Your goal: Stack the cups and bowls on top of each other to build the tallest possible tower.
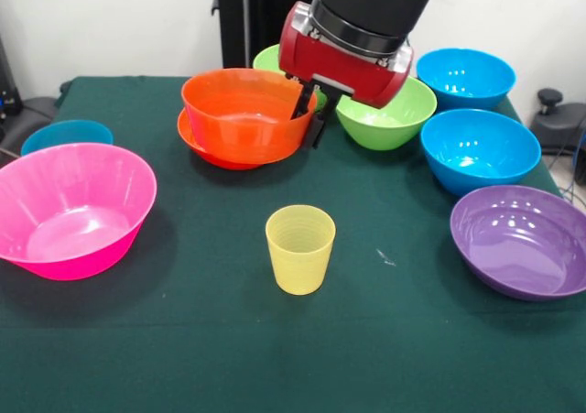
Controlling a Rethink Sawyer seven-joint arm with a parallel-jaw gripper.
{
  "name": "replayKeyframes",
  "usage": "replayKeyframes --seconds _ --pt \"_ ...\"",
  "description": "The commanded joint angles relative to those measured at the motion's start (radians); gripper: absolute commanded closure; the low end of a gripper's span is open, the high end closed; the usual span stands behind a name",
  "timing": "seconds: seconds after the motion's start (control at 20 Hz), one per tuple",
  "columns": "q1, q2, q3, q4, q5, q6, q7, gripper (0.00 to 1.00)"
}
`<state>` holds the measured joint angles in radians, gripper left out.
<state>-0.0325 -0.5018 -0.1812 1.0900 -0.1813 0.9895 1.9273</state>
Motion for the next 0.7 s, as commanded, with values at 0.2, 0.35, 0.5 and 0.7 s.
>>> replayKeyframes --seconds 0.2,0.35,0.5,0.7 --pt "0.044 0.027 0.041 -0.05 -0.024 0.097 0.045 1.0" --pt "0.05 0.042 0.039 -0.071 -0.015 0.109 0.064 1.0" --pt "0.049 0.047 0.037 -0.086 -0.011 0.123 0.055 1.0" --pt "0.056 0.055 0.031 -0.099 -0.005 0.128 0.068 1.0"
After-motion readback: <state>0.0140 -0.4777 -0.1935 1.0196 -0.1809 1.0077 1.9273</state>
